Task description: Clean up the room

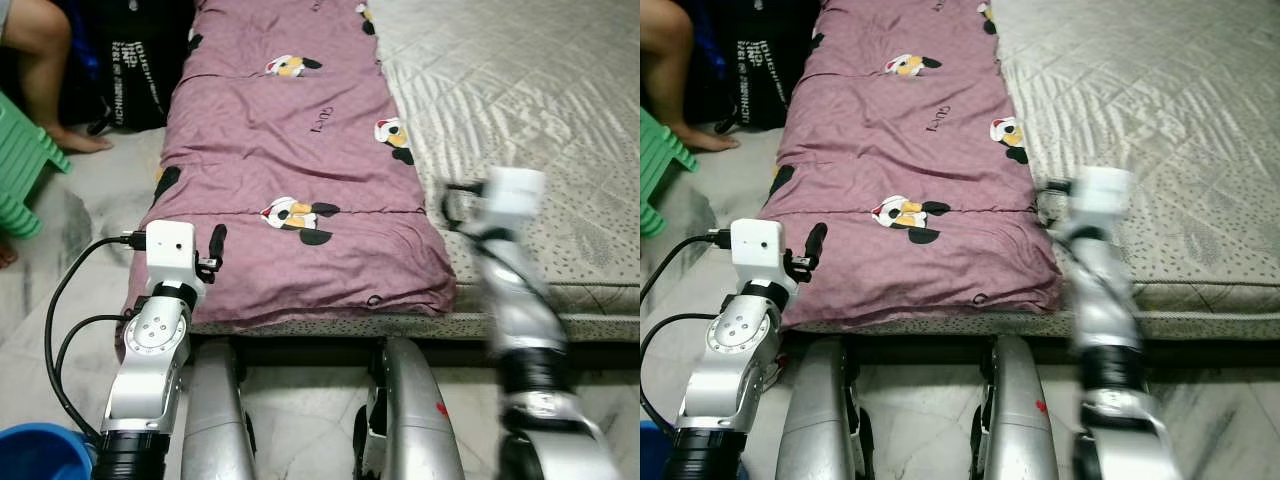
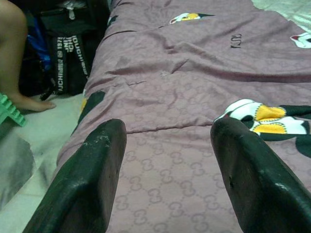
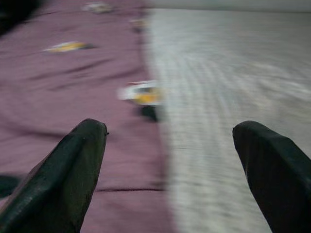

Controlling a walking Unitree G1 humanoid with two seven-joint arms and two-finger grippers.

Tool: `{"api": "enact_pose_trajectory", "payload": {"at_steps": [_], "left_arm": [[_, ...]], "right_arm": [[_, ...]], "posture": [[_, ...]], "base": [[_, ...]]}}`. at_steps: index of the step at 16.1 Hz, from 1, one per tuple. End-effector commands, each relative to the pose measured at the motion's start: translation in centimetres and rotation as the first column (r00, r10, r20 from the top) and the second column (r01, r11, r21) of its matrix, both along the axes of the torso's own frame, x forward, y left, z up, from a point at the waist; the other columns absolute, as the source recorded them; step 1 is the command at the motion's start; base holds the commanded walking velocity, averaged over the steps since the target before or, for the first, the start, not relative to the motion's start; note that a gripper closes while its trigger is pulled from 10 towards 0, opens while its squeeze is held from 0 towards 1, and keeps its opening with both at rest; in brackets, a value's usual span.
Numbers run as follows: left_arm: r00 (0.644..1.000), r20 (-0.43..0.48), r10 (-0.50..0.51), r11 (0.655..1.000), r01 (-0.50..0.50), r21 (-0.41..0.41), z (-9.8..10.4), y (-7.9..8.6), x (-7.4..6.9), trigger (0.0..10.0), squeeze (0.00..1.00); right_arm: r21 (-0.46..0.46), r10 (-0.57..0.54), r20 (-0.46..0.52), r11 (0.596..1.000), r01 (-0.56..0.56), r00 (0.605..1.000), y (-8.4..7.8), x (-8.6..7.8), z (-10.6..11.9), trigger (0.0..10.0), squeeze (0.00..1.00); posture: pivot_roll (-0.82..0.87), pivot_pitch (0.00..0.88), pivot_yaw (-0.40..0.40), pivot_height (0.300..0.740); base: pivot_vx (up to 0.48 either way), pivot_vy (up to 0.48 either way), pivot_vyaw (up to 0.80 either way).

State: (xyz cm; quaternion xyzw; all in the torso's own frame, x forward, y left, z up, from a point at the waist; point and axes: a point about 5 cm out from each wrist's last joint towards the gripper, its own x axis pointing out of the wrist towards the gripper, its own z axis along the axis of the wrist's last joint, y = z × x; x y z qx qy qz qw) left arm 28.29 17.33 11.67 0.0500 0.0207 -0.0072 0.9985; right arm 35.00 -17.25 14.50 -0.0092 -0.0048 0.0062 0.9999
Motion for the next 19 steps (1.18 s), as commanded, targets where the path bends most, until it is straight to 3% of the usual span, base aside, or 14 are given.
{"api": "enact_pose_trajectory", "payload": {"at_steps": [1,3,4,7,8,9,11,16,19], "left_arm": [[1.000,-0.004,0.008,1.000,-0.008,0.006,-0.2,0.1,-0.1,10.0,0.00],[1.000,0.001,0.001,1.000,-0.001,0.003,-0.1,-0.1,-0.1,10.0,0.00],[1.000,0.010,-0.005,1.000,0.005,0.001,0.2,-0.4,0.0,10.0,0.00],[1.000,0.017,-0.001,1.000,0.001,-0.002,0.4,-0.4,-0.1,10.0,0.00],[1.000,0.020,0.009,1.000,-0.009,-0.007,0.4,-0.3,-0.4,10.0,0.00],[1.000,0.020,0.014,1.000,-0.014,-0.009,0.4,-0.3,-0.5,10.0,0.00],[0.999,0.012,0.031,0.999,-0.031,-0.013,0.2,-0.1,-0.8,10.0,0.00],[1.000,-0.010,0.021,1.000,-0.021,-0.010,-0.2,-0.2,-0.9,10.0,0.00],[1.000,-0.010,0.018,1.000,-0.018,-0.010,-0.2,-0.2,-0.9,10.0,0.00]], "right_arm": [[-0.024,0.052,-0.157,0.998,-0.056,0.986,1.3,0.2,-3.1,10.0,0.00],[0.009,0.061,-0.317,0.998,-0.061,0.946,2.7,0.2,-6.0,10.0,0.00],[0.007,0.079,-0.378,0.997,-0.082,0.922,4.3,0.3,-7.0,10.0,0.00],[0.026,0.165,-0.364,0.986,-0.167,0.917,7.4,0.5,-6.7,10.0,0.00],[-0.008,0.248,-0.433,0.960,-0.279,0.867,9.5,-0.4,-8.0,10.0,0.00],[-0.012,0.227,-0.462,0.965,-0.262,0.857,9.1,-0.6,-8.6,10.0,0.00],[-0.007,0.118,-0.542,0.989,-0.145,0.832,6.4,-1.1,-10.3,10.0,0.00],[-0.060,-0.135,-0.531,0.991,0.122,0.836,-1.5,-1.4,-10.3,10.0,0.00],[-0.039,-0.164,-0.549,0.985,0.170,0.820,-3.8,-2.7,-11.1,10.0,0.00]], "posture": [[0.01,0.122,0.000,0.546],[0.03,0.129,-0.004,0.546],[0.05,0.137,-0.006,0.546],[0.06,0.144,-0.015,0.546],[0.07,0.150,-0.027,0.546],[0.07,0.153,-0.031,0.546],[0.07,0.159,-0.035,0.546],[0.04,0.164,-0.025,0.546],[0.03,0.159,-0.022,0.546]], "base": [[0.000,0.000,0.00],[0.000,0.000,0.00],[0.000,0.000,0.00],[0.000,0.000,0.00],[0.000,0.000,0.00],[0.000,0.000,0.00],[0.000,0.000,0.00],[0.000,0.000,0.00],[0.000,0.000,0.00]]}}
